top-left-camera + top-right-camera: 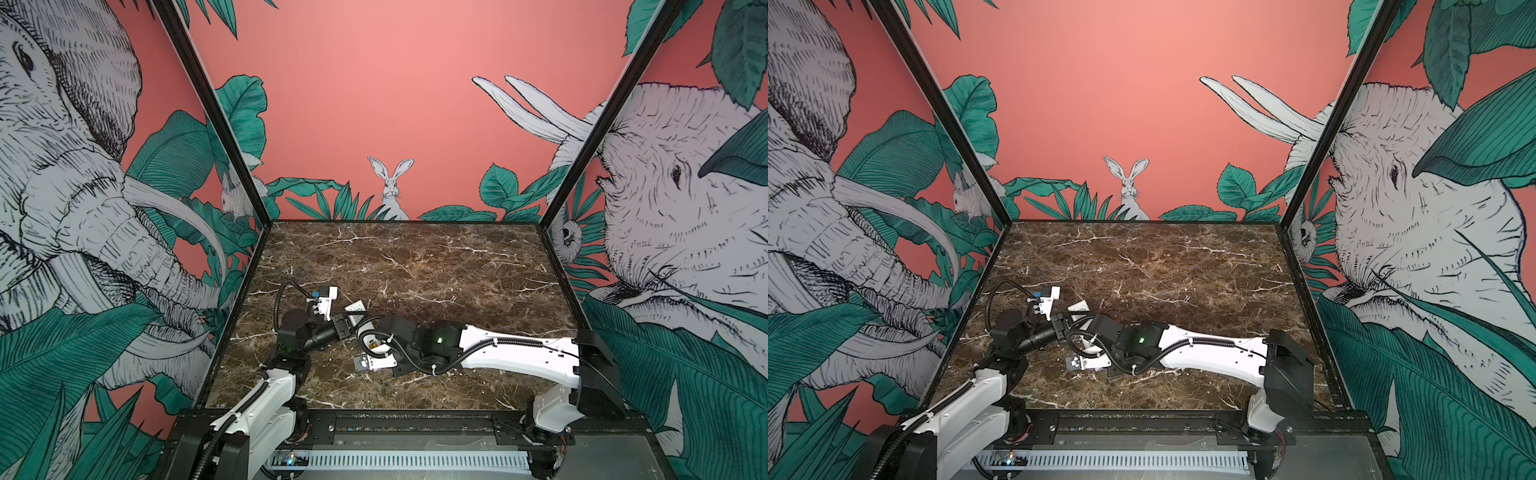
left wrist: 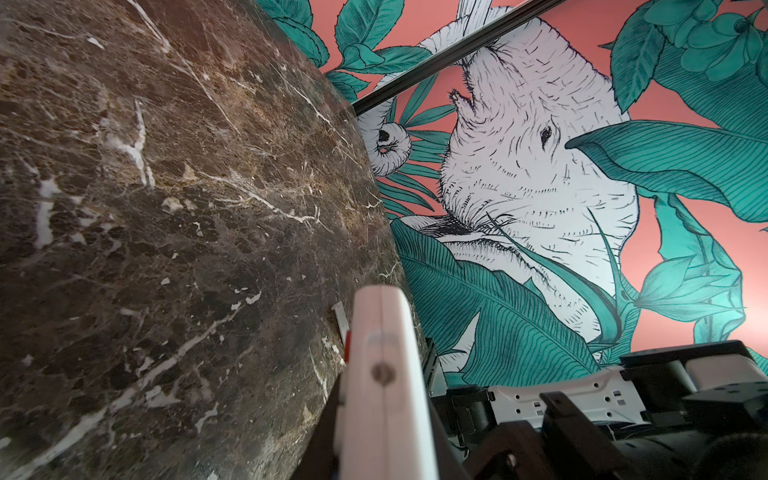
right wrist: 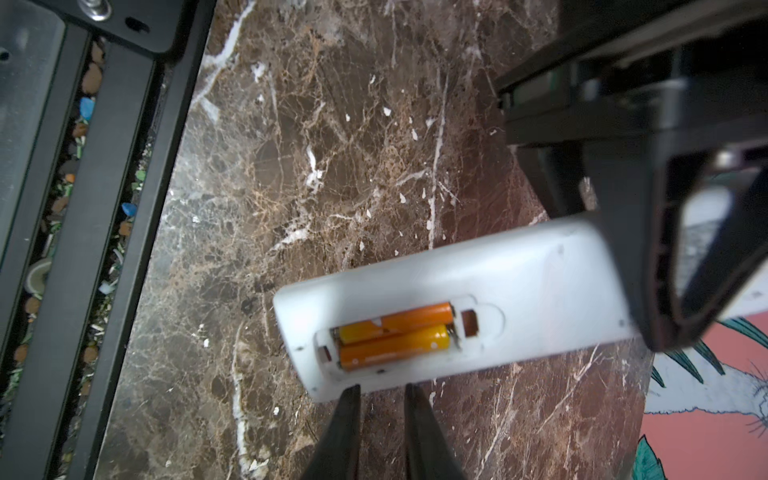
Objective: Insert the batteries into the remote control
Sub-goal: 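Lift the right gripper off the remote and move it over the white cover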
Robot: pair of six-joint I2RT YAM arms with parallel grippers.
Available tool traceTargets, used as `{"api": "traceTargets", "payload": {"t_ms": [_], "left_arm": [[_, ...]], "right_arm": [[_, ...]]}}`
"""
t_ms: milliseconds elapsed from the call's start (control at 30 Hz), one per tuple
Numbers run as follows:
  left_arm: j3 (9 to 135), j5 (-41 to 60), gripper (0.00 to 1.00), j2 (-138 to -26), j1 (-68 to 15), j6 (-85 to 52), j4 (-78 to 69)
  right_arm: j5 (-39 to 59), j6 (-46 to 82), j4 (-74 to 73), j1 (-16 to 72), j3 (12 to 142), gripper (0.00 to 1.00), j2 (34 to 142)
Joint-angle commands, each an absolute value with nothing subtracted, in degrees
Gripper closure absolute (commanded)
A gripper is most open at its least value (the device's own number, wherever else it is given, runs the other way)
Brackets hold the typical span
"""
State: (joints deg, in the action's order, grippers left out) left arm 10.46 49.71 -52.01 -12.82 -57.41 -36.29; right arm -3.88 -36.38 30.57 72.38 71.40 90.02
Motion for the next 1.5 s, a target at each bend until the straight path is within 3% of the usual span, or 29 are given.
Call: {"api": "traceTargets", "payload": {"t_ms": [0, 367, 733, 867, 1467], "left_arm": [[12.2, 51.0, 1.00, -51.5, -13.1, -57.8, -37.8], [12.6, 50.8, 1.00, -51.2, -13.0, -56.8, -36.6], [13.8, 50.7, 1.00, -49.4, -13.1, -54.7, -33.5], [14.2, 50.7, 1.00, -48.8, -13.2, -54.1, -32.8], [16.2, 50.3, 1.00, -50.0, -13.7, -51.1, -30.8]], "right_arm": [[-3.9, -33.6, 29.4, 72.4, 70.5, 0.76, 86.7], [-9.6, -23.3, 30.1, 72.3, 66.9, 0.64, 81.1], [-12.4, -9.6, 32.0, 68.0, 64.2, 0.41, 77.1], [-8.3, -2.1, 31.8, 64.3, 63.8, 0.40, 76.8], [-9.8, 24.0, 44.0, 56.2, 66.2, 0.30, 82.3]]}}
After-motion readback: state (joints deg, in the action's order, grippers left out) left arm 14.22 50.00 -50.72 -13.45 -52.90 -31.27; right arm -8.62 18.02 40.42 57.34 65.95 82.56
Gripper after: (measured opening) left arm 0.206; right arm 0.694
